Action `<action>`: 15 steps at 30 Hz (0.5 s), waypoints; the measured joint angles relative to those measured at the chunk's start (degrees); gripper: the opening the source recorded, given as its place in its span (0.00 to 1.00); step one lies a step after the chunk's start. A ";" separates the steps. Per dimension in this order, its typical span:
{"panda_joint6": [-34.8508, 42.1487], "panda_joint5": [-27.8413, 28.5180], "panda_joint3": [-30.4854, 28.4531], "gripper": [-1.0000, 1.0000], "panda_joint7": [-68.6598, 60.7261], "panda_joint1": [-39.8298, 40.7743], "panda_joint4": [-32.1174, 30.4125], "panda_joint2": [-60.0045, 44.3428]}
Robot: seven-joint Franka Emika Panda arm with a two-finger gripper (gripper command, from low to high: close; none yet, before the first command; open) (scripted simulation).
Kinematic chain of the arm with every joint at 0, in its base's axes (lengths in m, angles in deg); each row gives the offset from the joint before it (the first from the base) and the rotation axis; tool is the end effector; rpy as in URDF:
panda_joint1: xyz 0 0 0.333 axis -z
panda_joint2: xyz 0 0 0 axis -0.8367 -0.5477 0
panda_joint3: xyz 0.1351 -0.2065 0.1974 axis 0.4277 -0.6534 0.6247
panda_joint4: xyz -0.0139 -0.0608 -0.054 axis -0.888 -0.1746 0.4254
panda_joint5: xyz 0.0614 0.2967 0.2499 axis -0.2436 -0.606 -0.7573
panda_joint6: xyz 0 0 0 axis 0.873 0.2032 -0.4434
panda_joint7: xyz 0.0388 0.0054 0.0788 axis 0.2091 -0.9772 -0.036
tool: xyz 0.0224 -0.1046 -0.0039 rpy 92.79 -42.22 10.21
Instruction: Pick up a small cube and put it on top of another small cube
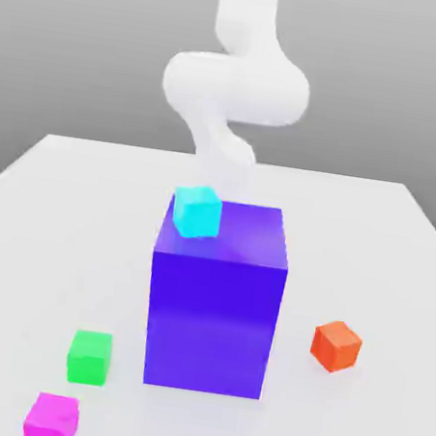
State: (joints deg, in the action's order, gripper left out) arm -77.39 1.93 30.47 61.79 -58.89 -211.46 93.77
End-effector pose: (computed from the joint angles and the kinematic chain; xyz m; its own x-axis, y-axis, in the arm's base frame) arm 0.3686 -0.0091 0.6900 0.5574 -0.6627 0.5001 -0.4690 -0.7484 -0.4689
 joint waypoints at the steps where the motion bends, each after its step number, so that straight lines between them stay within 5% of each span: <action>1: -0.43 -0.11 -1.13 0.50 -2.40 -0.92 -0.06 -1.46; 15: -6.14 -4.70 -15.99 0.50 -35.61 -11.49 -0.88 -20.04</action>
State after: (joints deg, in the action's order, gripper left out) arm -83.54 -2.78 14.48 26.18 -70.38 -212.34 73.73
